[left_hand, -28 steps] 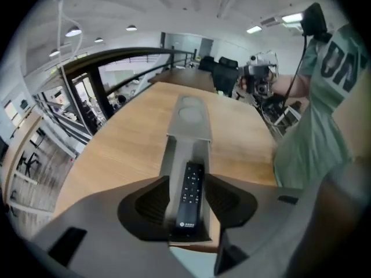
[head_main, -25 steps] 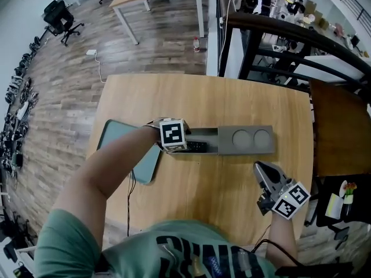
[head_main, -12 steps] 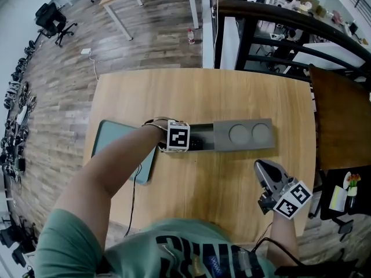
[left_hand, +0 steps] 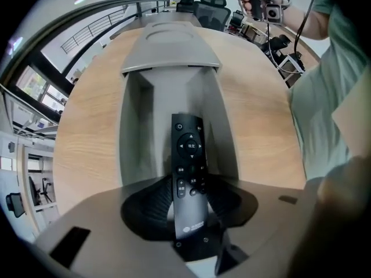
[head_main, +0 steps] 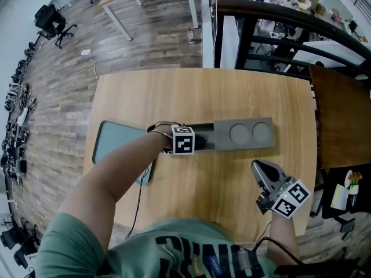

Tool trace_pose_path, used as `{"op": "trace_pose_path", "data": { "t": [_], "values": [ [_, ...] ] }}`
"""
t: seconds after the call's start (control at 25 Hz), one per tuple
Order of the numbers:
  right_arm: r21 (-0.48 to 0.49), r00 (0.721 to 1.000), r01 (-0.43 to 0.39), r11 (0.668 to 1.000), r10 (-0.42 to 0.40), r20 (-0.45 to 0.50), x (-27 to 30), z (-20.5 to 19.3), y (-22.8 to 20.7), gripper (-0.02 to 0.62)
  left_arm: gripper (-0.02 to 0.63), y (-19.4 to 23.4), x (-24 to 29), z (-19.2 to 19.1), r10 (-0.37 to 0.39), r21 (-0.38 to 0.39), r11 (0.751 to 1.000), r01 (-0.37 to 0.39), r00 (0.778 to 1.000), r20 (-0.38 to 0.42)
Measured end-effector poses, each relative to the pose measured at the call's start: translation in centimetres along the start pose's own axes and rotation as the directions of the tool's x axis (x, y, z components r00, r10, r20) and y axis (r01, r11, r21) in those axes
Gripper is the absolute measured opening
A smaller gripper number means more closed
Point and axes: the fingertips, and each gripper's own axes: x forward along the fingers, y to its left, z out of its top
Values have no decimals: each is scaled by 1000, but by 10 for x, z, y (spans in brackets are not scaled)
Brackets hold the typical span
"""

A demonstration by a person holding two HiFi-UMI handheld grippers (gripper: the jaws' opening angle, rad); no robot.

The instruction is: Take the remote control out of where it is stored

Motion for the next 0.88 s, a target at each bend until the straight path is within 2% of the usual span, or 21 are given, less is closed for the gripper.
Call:
{"op": "trace_pose_path", "data": {
  "t": [0.2,0.32,0.4,0.48,0.64,0.88],
  "values": [
    [-6,1000,-4,1000,4,0,-2,5,7,3,179,2,-4,0,45,-40,998,-44,998,32],
    [-12,1000,5,1000,-5,-4,-5,8,12,3,179,9,-21,9,107,-108,990,-93,986,129],
    [-27,1000,11,1000,-12,-11,-3,14,14,3,179,18,-45,20,160,-181,976,-119,961,228],
    [-47,1000,14,999,-15,-16,1,22,20,3,178,27,-76,28,215,-261,957,-129,918,333],
    [-87,1000,21,996,-23,-11,14,37,51,3,178,15,-144,16,281,-386,920,-72,808,518],
    [-154,998,56,986,-51,38,21,68,125,3,178,-36,-253,-47,383,-484,875,15,592,710]
  ]
}}
